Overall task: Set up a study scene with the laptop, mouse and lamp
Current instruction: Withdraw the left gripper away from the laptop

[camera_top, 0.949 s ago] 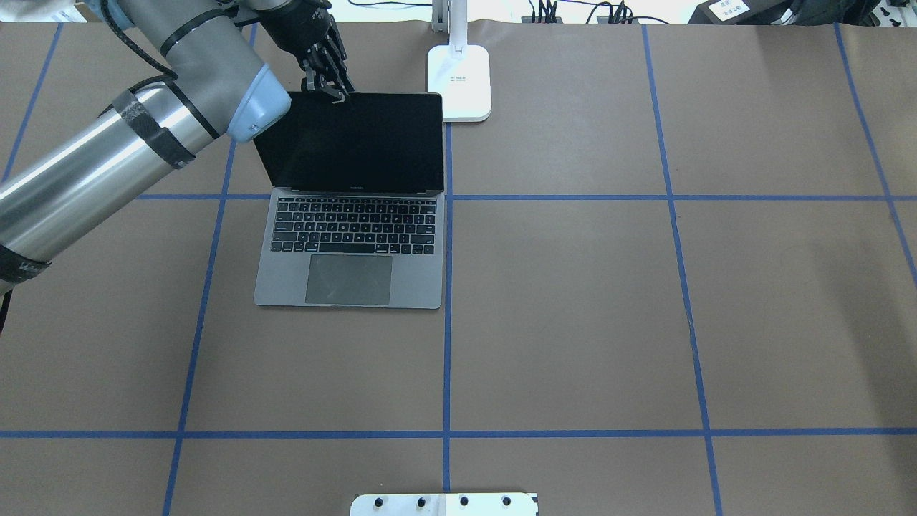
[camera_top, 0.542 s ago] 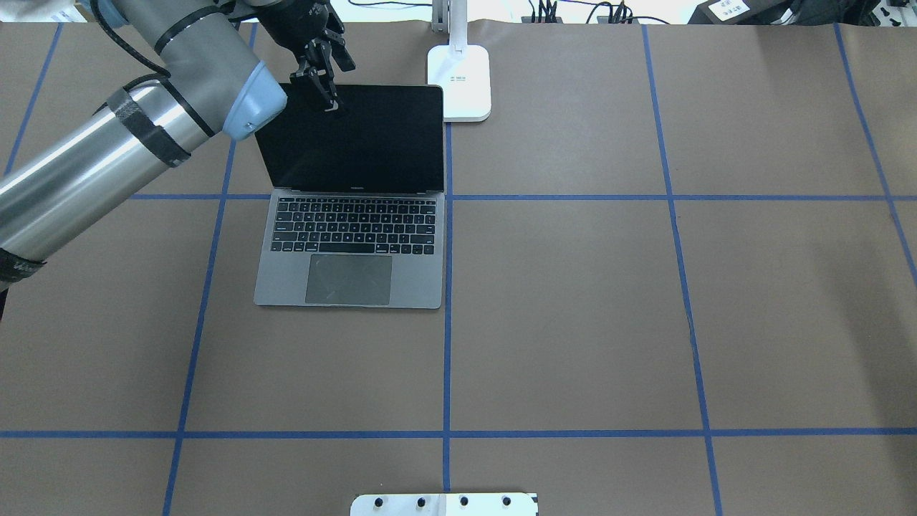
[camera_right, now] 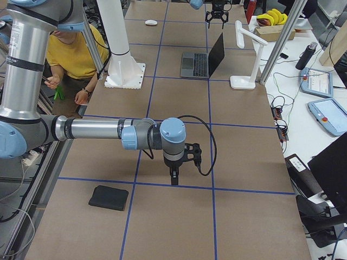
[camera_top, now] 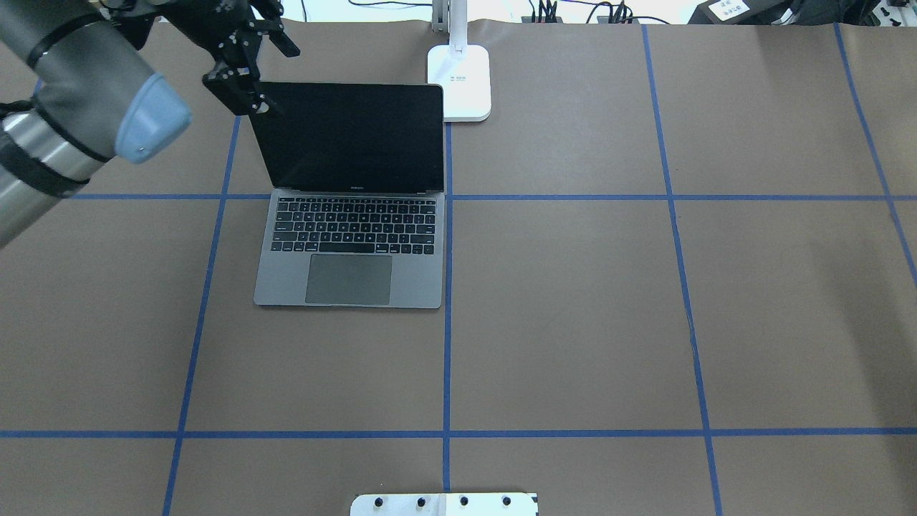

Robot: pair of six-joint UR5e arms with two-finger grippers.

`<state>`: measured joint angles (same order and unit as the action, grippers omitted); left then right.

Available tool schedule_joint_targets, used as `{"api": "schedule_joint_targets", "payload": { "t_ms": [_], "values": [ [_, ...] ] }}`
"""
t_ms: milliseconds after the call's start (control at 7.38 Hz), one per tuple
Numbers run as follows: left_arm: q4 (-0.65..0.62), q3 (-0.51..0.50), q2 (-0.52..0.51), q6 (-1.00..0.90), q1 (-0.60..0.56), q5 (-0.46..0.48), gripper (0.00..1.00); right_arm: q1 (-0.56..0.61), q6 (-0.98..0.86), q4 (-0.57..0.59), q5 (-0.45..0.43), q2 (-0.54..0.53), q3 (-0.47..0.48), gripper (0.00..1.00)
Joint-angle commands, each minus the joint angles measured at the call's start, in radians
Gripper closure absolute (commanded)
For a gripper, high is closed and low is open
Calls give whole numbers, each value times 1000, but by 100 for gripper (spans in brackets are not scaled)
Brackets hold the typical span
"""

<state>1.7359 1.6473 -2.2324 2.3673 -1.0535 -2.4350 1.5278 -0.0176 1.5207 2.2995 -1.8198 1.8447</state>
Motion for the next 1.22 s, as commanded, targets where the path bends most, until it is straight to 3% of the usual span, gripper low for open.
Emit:
{"api": "schedule_joint_targets", "payload": {
  "t_ms": [0,271,407,678,813,1084],
  "values": [
    [-6,232,176,-261,-48,4,0,2,-1,1,0,-1,-1,0],
    [-2,365,368,-575,-97,8,0,2,2,0,-2,-1,2,0],
    [-4,403,455,-822,-112,7,0,0,-5,-45,-5,-21,1,0],
    [-6,404,574,-1187,-193,5,0,2,-5,-283,1,-116,-31,0],
    [-7,393,632,-1393,-230,8,0,2,-8,-336,0,-156,-68,0],
    [-9,326,724,-1787,-317,7,0,23,-9,-335,11,-214,-94,0]
  ]
}}
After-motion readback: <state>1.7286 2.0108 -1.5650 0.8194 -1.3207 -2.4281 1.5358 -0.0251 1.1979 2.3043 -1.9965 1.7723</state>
